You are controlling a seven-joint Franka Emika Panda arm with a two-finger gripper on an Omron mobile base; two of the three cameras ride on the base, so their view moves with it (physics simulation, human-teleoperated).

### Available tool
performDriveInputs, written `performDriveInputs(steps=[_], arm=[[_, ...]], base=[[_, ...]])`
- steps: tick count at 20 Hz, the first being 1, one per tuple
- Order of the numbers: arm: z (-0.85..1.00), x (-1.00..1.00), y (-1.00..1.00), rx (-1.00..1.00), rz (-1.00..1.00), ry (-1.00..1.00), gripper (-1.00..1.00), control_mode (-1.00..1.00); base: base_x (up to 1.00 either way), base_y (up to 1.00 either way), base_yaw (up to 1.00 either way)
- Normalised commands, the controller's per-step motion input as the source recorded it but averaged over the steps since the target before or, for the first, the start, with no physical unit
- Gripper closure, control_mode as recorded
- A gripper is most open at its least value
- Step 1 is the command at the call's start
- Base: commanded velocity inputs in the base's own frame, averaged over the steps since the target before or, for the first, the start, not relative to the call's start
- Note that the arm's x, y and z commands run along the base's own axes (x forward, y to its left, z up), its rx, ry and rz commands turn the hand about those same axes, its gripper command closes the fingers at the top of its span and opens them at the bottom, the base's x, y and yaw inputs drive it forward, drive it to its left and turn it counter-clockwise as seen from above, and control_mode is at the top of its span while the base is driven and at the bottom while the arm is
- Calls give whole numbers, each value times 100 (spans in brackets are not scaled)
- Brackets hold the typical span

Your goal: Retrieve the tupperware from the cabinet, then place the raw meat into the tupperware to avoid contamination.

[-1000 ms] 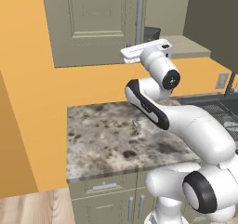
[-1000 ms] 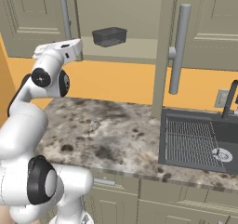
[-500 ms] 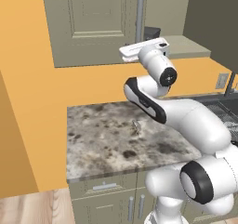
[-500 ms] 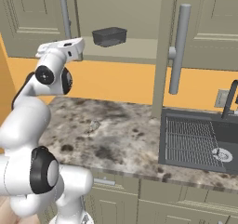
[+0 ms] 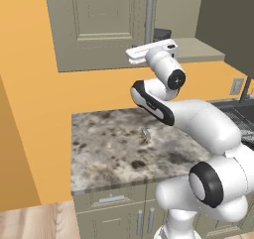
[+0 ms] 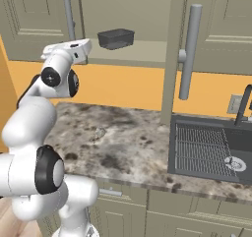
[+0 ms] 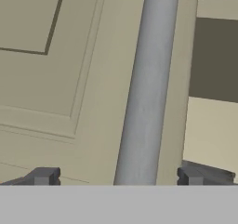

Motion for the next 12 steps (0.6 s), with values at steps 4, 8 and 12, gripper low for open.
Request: performDriveInputs(steps=[4,8,12], arm=[[-3,19,0,0,0,0,-100,-100],[-3,19,1,0,0,0,-100,-100],[-3,18,4,0,0,0,100,-100]], base=[[0,0,0],[0,0,0],[0,0,0]])
